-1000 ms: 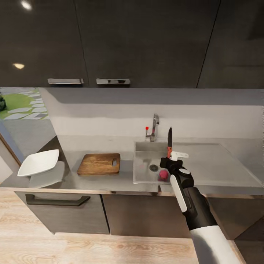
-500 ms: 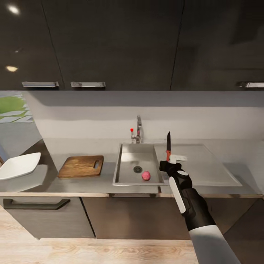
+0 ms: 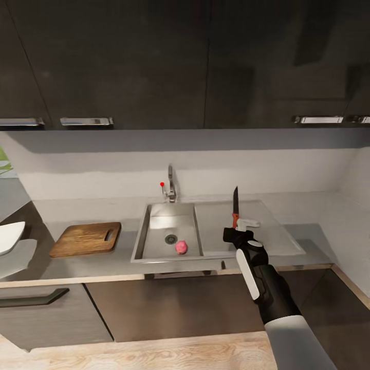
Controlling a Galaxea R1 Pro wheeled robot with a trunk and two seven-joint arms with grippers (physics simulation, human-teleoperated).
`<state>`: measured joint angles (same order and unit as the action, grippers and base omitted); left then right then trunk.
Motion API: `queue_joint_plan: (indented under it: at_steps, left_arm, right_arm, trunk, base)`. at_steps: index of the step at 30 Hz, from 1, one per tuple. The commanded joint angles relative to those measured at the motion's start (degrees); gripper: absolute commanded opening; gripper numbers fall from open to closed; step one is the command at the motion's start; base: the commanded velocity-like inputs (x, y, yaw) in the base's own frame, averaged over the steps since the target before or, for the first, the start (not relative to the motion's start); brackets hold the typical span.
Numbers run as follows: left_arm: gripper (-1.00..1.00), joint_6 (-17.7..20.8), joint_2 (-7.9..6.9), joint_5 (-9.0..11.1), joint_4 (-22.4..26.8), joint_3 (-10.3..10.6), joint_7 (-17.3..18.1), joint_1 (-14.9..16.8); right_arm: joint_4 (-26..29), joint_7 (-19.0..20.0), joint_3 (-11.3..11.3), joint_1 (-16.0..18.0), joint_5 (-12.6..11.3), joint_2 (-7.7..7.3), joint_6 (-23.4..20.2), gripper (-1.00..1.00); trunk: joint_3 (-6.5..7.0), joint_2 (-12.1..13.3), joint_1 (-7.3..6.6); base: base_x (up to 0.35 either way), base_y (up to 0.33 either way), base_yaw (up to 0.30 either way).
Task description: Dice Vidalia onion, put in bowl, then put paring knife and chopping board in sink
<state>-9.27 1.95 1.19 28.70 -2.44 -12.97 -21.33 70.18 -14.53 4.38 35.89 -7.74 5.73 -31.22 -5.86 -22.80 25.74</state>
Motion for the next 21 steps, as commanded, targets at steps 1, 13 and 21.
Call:
queue_joint_plan:
  at_steps: [1,13,21]
  left_arm:
    - [1.0,0.0,-0.1,0.1,1.5,-0.2,-0.1,0.0]
    - [1.0,24.9,-2.16,0.3,32.3,-0.2,-0.2,0.1]
    - [1.0,39.9,-2.1,0.2,55.3,0.1,-0.1,0.1]
  right_arm:
    - [0.0,-0.5,0.1,0.1,-0.6,-0.01,-0.2,-1.0]
    - [-0.1,-0.5,0.3,0.1,-0.6,-0.01,-0.2,-1.0]
    - [-2.2,-0.6,3.8,0.1,-0.5,0.1,-0.1,-1.0]
  trunk:
    - [-0.12,-0.1,0.04]
    - [-0.11,-0.1,0.04]
    - [-0.11,-0.1,0.04]
  base:
    - [0.0,-0.004,-0.008]
    - [0.0,-0.001,-0.001]
    - [0.0,0.0,0.0]
